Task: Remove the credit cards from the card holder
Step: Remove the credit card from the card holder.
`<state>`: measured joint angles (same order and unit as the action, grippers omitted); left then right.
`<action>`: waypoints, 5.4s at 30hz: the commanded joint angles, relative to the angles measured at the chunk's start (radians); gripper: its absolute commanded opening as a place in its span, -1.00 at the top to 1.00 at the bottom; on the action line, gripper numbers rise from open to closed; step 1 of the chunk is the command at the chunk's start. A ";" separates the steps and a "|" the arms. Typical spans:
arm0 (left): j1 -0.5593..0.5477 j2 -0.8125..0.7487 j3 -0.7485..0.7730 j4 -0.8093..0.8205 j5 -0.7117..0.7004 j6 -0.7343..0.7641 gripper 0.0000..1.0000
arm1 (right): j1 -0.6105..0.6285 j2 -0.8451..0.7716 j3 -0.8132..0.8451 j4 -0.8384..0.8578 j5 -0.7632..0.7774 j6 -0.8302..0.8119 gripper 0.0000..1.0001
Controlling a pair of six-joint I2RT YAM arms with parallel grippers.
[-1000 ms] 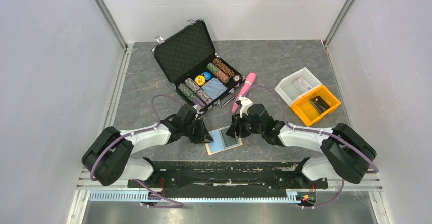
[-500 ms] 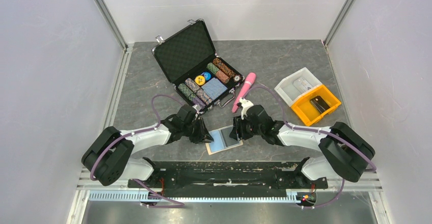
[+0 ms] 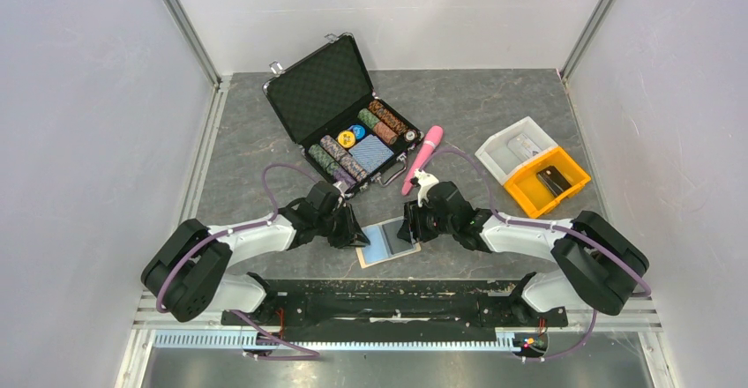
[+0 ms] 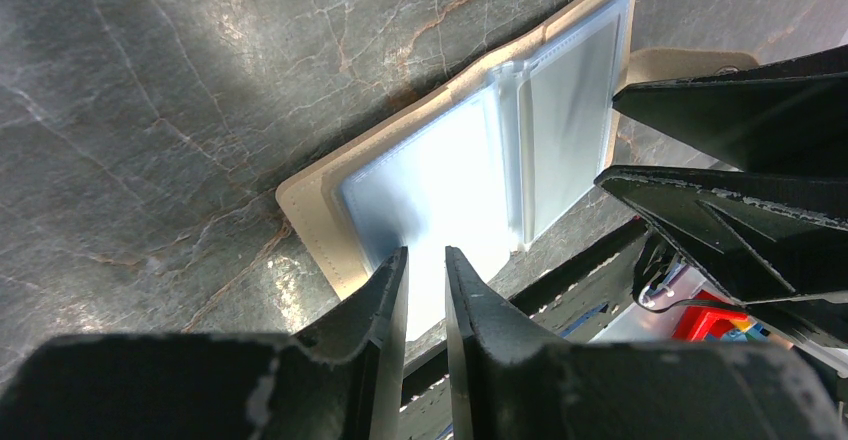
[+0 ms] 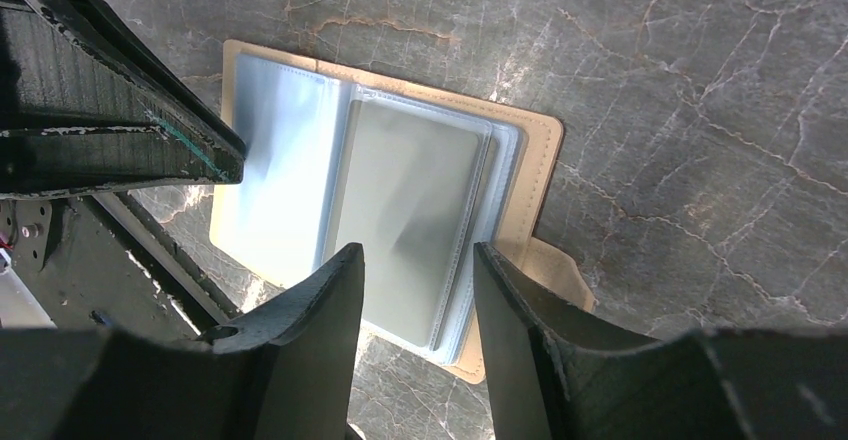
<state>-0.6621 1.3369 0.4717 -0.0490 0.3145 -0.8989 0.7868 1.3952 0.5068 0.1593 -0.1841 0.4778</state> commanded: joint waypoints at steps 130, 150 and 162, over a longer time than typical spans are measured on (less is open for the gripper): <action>0.003 0.001 -0.013 0.043 -0.018 0.020 0.36 | -0.007 0.059 0.060 -0.038 -0.048 -0.017 0.13; 0.002 -0.019 -0.022 0.044 -0.018 0.017 0.36 | -0.010 0.019 0.039 0.030 -0.133 0.033 0.23; 0.002 -0.023 -0.009 0.030 -0.017 0.022 0.35 | -0.009 -0.021 0.054 0.017 -0.144 0.020 0.29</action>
<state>-0.6624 1.3304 0.4622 -0.0242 0.3157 -0.8993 0.7757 1.3994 0.5495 0.1532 -0.2974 0.5007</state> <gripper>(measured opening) 0.319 0.365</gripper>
